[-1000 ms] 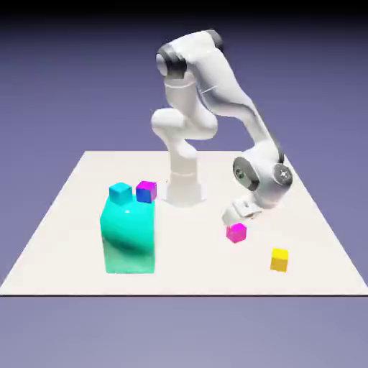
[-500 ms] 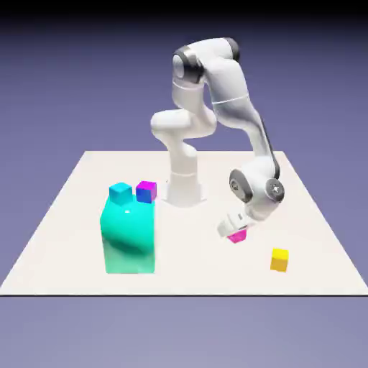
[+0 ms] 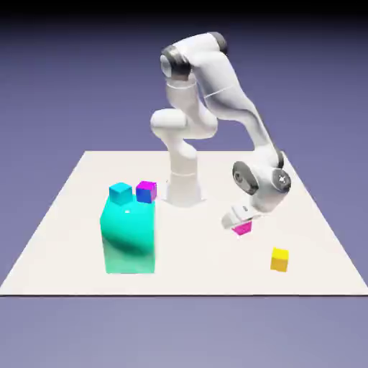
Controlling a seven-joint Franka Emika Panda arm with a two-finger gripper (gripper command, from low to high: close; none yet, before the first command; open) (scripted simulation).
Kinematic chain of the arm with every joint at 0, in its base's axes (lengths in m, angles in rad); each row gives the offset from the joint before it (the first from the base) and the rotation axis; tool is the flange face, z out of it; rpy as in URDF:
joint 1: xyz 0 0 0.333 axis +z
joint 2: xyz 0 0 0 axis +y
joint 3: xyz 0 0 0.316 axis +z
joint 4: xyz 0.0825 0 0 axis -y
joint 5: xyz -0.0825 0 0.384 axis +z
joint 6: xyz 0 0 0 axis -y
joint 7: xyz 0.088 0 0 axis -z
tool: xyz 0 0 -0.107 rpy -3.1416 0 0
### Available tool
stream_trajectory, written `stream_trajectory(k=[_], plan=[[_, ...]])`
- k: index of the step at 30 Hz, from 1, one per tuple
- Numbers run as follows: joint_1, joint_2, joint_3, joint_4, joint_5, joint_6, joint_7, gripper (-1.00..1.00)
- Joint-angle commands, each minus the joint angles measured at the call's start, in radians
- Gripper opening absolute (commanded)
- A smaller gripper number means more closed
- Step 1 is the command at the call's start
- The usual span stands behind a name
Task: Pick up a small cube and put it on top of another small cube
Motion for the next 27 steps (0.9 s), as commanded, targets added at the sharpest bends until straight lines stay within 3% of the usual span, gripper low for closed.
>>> stream_trajectory(k=[1, 27], plan=[[-0.013, -0.001, 0.012, 0.002, -0.007, -0.005, 0.004, -1.00], [-0.919, -0.537, 0.166, 0.278, 0.186, -0.563, -0.616, -1.00]])
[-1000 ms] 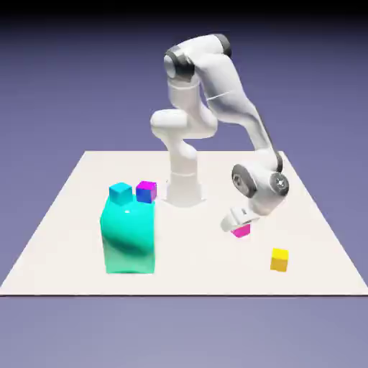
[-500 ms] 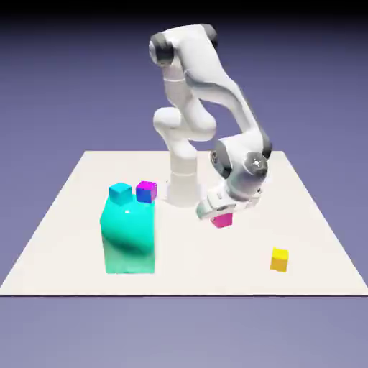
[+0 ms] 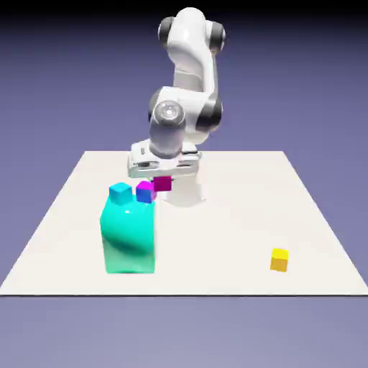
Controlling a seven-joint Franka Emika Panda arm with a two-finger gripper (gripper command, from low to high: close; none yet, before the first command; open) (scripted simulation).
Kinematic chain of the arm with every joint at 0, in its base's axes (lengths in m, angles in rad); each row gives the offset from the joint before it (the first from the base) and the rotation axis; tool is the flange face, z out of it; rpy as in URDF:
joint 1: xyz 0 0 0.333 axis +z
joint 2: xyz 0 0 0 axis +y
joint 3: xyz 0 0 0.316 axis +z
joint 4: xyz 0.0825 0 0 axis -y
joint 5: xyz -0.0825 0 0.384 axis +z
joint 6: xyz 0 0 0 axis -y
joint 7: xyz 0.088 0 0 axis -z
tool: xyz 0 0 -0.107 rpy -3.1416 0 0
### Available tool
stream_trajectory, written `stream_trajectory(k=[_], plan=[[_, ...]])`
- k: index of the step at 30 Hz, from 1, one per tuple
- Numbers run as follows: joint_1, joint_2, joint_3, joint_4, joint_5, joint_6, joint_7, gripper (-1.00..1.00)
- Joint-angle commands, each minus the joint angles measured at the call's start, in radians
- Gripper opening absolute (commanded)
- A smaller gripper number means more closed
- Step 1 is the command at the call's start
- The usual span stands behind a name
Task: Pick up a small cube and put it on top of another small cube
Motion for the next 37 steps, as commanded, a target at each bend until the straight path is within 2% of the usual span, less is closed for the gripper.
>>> stream_trajectory(k=[1, 4, 36, 37], plan=[[-0.036, -0.021, 0.006, 0.011, 0.006, -0.022, -0.025, -1.00], [-0.084, -0.050, 0.014, 0.026, 0.016, -0.052, -0.058, -1.00], [1.040, 0.042, -1.067, -0.154, -0.135, 0.094, 0.116, -1.00], [1.040, 0.042, -1.067, -0.154, -0.135, 0.094, 0.116, 1.00]])
